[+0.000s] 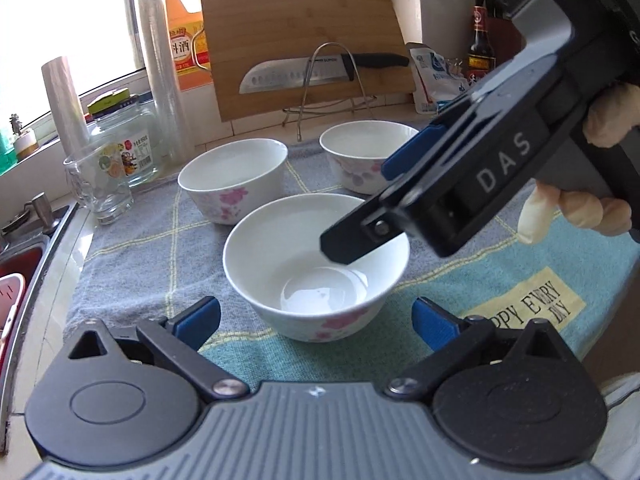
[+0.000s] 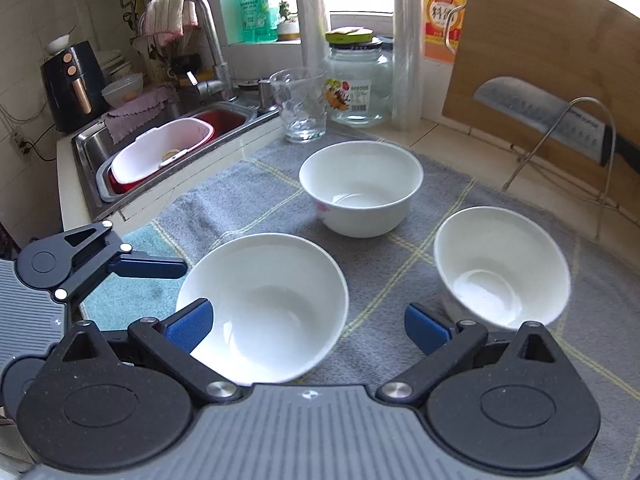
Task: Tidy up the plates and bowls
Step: 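Close the right tool on the rim of the white bowl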
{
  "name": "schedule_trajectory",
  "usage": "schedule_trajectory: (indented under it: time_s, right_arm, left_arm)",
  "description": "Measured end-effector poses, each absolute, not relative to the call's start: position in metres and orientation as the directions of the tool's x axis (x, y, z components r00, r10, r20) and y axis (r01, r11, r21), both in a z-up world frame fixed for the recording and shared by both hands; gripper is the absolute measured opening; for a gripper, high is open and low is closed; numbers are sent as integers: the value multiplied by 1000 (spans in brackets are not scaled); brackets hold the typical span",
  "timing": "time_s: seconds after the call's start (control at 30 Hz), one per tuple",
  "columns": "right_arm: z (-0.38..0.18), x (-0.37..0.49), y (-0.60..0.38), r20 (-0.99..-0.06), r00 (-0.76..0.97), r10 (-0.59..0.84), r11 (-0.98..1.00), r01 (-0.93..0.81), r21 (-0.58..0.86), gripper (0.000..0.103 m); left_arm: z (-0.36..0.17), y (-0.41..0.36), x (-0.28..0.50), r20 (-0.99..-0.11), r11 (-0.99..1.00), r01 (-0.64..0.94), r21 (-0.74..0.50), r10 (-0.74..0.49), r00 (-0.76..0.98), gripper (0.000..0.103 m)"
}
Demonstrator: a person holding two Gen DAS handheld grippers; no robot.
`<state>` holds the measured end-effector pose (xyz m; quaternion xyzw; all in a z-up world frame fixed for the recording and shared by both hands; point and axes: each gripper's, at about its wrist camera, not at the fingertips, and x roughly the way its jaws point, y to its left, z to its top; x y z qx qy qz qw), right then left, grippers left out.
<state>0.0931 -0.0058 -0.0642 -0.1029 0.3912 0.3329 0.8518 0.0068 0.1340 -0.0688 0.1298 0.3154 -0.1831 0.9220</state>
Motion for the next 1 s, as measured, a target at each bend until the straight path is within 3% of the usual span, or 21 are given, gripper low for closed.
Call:
schedule_trajectory:
  time_s: [0.1,0.23,0.47,1.0]
  right_arm:
    - [-70,97,0,-746,446,495,747,-657,102,100]
    - [-75,105,4,-754,419,506,742,-657,132,88]
    - [-77,110,4,-754,384,532,729,-661,177,80]
    - [-68,103,-14,-750,384,538,742,-637,206,80]
  left_arm:
    - [-72,135,10,-632,897,425,120,-261,730,99]
    - [-73,134,11,-625,895,429,118,-269,733,94]
    - [-72,132,14,-621,888,442,130,-275,734,88]
    - [-65,124,13,-639,876,473,98,-309,705,87]
